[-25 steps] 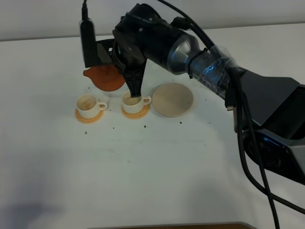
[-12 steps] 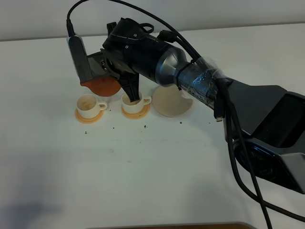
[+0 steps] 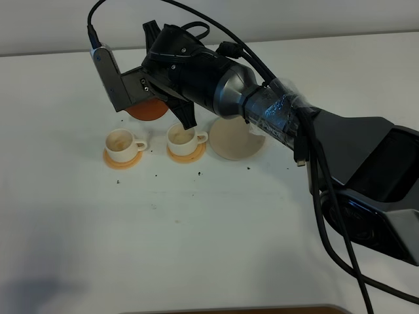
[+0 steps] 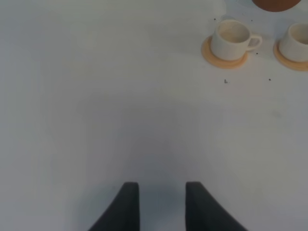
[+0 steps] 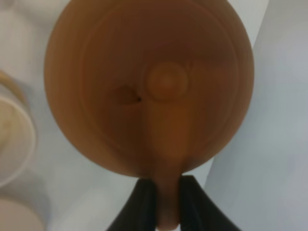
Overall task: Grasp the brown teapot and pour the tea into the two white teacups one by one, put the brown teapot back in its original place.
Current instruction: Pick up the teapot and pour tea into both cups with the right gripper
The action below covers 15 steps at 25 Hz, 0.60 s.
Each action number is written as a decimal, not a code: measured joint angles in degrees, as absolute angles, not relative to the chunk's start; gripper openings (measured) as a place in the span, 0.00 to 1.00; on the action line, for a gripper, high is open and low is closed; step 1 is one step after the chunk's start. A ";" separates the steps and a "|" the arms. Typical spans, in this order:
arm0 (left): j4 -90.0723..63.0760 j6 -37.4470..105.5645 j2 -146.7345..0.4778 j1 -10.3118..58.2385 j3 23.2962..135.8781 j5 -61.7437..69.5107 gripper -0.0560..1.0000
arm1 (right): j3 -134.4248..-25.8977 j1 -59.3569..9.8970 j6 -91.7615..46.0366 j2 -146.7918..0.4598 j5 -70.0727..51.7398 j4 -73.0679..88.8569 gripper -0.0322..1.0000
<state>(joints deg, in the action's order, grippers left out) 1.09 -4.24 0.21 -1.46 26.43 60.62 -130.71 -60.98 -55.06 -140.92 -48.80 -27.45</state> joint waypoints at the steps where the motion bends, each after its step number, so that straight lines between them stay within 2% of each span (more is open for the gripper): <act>1: 1.09 -4.24 0.21 -1.46 26.43 60.62 0.31 | -130.71 -60.98 -55.65 -141.04 -48.80 -27.56 0.16; 15: 1.09 -4.24 0.21 -1.46 26.43 60.62 0.31 | -130.71 -63.01 -56.90 -141.97 -48.80 -32.73 0.16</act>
